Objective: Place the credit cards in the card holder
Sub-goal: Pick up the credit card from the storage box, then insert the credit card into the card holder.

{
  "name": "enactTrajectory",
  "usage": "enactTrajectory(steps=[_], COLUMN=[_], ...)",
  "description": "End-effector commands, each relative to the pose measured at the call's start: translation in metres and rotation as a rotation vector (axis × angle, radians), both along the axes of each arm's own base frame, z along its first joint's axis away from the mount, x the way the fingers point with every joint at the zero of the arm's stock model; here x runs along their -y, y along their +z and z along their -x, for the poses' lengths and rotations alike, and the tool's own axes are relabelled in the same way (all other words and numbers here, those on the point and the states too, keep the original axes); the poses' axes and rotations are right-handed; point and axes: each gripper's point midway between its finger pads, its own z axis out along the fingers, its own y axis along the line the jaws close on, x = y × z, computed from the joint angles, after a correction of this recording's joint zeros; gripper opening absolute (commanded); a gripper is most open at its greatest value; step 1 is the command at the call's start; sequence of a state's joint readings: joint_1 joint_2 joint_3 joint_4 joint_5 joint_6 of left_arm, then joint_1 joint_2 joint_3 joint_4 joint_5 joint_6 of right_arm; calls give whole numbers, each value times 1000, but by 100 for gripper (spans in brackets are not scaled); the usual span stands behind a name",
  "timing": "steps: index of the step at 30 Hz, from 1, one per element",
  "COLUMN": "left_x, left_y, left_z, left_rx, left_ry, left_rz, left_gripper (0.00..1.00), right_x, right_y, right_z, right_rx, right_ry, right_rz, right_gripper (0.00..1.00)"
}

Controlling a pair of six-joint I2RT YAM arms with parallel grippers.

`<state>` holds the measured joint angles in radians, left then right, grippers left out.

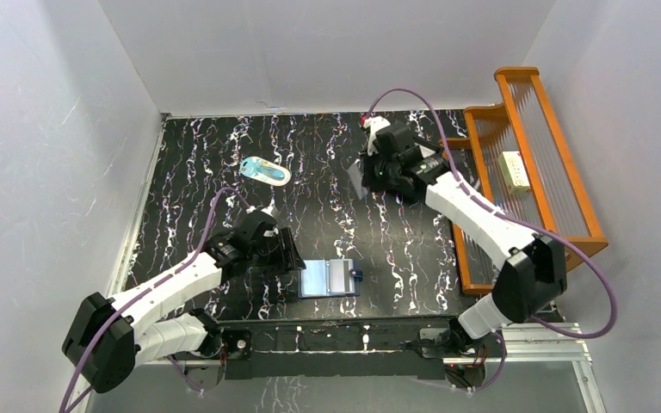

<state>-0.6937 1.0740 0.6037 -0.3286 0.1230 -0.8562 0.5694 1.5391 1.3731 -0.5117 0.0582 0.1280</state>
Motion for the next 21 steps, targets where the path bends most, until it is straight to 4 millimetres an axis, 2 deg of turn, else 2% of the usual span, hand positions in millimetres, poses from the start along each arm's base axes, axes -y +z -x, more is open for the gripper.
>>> enactTrajectory(steps=[1,7,11,17,21], left_x=[-1,2,4,4,9], left_y=[8,1,-6,-22,-30], left_z=[-1,1,2,6,10], left_rx=[-13,-44,-52,-82,-109], left_ry=[-1,-8,-20,-38,-52], left_rz=[17,56,57,44,68], left_gripper=[51,35,31,31,30], right_x=[-46,-75,-87,-86,-79], right_y=[12,3,-18,-48,-70], right_z=[49,97,129,153,164], right_rx=[-159,-305,-398,-475,-498], right_ry=[-16,2,-5,-64,-104], right_rz=[-305,-524,-623,-662,-652], right_gripper=[0,0,0,0,0])
